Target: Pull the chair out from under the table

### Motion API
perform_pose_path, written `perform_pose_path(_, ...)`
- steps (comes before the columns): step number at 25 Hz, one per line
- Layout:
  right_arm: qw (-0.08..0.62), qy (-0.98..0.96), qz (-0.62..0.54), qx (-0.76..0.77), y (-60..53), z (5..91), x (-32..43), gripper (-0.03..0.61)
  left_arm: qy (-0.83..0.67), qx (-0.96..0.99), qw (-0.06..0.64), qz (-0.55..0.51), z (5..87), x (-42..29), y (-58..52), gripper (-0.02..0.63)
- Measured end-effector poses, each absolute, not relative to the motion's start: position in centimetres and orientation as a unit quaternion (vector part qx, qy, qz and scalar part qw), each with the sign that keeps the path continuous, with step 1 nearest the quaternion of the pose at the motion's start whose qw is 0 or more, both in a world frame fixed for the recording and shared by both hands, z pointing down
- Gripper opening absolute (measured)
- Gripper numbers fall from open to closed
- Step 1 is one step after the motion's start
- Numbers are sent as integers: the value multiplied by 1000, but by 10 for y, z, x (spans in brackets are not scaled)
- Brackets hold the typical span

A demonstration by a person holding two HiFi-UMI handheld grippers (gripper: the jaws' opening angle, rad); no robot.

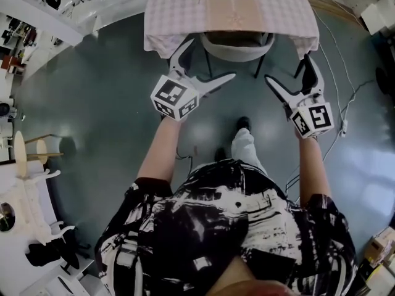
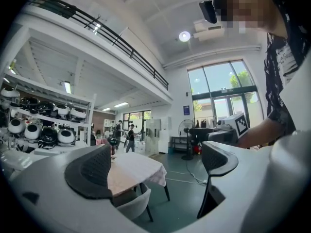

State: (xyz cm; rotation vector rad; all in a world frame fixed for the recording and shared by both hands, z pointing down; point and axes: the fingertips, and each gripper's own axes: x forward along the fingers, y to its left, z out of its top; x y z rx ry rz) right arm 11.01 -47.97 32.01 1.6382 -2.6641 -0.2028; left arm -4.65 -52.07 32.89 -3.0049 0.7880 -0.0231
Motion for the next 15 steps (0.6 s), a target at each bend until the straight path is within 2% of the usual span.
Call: perform_pose_path(15, -7, -881, -31, 473, -660, 357, 171, 571, 259, -965, 12, -33, 357, 35, -676, 558)
